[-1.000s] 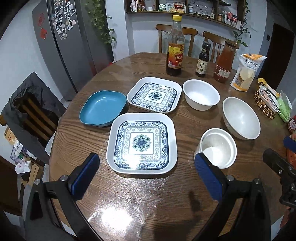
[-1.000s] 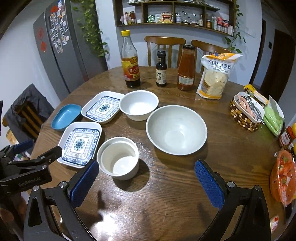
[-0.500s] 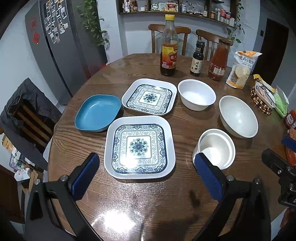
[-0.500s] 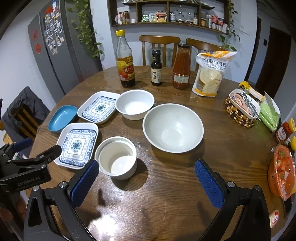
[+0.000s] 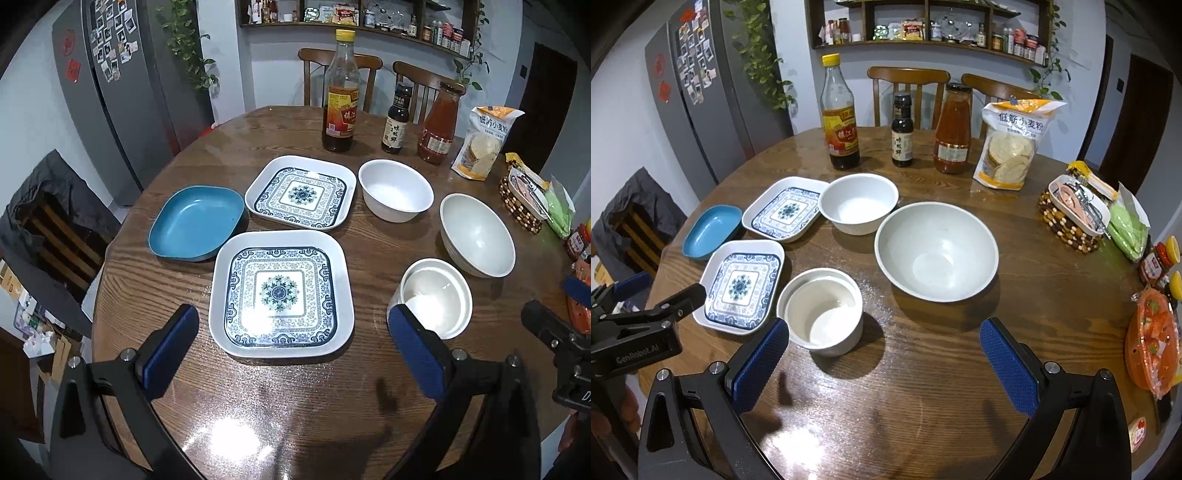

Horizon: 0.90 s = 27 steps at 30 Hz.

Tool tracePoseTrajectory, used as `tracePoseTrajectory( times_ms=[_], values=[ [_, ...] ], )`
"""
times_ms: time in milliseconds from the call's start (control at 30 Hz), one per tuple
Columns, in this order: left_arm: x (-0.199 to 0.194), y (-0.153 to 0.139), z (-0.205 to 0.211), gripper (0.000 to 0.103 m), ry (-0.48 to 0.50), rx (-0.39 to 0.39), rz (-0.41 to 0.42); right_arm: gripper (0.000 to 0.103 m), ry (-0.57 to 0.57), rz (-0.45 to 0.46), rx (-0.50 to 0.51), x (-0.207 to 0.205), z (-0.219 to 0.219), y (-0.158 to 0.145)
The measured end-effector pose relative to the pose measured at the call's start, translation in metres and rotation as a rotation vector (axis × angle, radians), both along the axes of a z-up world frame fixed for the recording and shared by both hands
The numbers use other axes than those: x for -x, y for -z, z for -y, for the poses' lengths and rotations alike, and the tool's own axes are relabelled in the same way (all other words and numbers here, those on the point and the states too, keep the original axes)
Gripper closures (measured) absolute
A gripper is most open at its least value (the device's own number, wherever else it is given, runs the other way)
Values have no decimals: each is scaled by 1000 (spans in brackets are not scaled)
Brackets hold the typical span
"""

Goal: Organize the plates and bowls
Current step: 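Reach both grippers to the large blue-patterned square plate and grip its rim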

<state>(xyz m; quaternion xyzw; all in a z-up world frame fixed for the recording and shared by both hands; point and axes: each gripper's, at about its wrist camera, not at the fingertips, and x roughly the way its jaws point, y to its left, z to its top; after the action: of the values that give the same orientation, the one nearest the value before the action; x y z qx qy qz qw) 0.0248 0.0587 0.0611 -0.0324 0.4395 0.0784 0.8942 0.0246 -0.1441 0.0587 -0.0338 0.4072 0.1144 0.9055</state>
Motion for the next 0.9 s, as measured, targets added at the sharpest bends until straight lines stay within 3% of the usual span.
tracePoseTrajectory(
  times_ms=[200, 433, 633, 767, 833, 900],
  values=[
    [0, 12, -17, 0, -22, 40, -28, 0, -9, -14, 6, -3, -9, 5],
    [1, 22, -56, 0, -68, 149, -41, 0, -63, -48, -39, -8, -28, 10],
    [-5, 41, -88, 3, -125, 158, -98, 0, -177, -83, -74, -20, -70, 11],
    [-17, 49, -94, 13, -104, 126, -122, 0, -237, -95, 1, -49, -118, 17],
    [-27, 54, -96, 24, -85, 130, -137, 5, -256, -139, 27, -67, -139, 27],
    [-33, 60, -99, 30, -79, 144, -155, 25, -267, -195, 67, -84, -156, 42]
  ],
)
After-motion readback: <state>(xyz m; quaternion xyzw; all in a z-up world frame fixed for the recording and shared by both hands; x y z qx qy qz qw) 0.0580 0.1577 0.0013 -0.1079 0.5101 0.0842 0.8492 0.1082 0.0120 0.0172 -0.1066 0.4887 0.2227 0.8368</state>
